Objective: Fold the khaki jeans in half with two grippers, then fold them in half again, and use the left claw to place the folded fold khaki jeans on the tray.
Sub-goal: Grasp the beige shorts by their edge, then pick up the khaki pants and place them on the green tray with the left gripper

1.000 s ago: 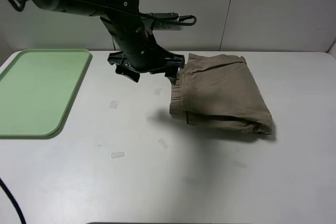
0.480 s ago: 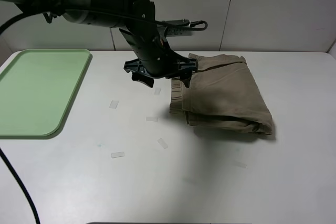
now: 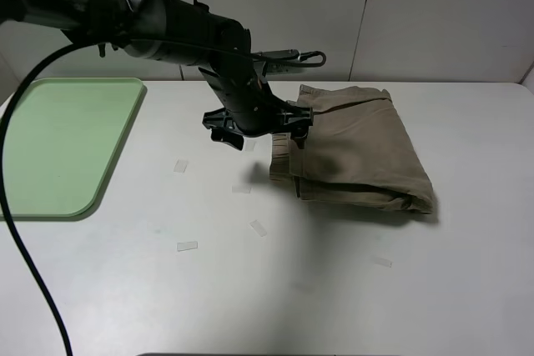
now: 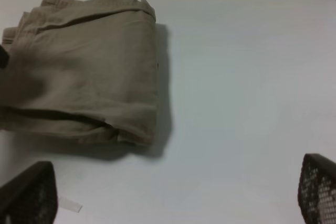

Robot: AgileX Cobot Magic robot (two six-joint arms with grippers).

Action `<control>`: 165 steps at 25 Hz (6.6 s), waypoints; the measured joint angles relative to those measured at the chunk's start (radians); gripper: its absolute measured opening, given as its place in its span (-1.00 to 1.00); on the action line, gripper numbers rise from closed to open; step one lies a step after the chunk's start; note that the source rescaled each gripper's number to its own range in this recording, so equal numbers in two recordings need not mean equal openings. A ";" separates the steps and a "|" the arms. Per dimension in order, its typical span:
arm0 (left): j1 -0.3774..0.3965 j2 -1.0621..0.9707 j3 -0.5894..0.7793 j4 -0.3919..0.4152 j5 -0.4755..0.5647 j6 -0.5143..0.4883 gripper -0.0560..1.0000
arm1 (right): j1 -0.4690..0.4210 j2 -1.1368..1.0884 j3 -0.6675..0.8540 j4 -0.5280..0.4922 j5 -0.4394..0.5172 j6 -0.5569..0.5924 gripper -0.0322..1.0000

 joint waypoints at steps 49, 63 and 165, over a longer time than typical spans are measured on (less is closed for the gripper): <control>-0.010 0.256 -0.327 0.073 0.264 -0.108 0.10 | 0.000 0.000 0.000 0.006 0.000 0.000 1.00; 0.002 0.232 -0.363 0.093 0.397 -0.045 -0.14 | 0.000 0.000 0.000 0.006 0.000 -0.001 1.00; 0.882 -0.122 0.022 0.448 0.282 0.460 0.89 | 0.000 0.000 0.000 0.007 0.000 -0.001 1.00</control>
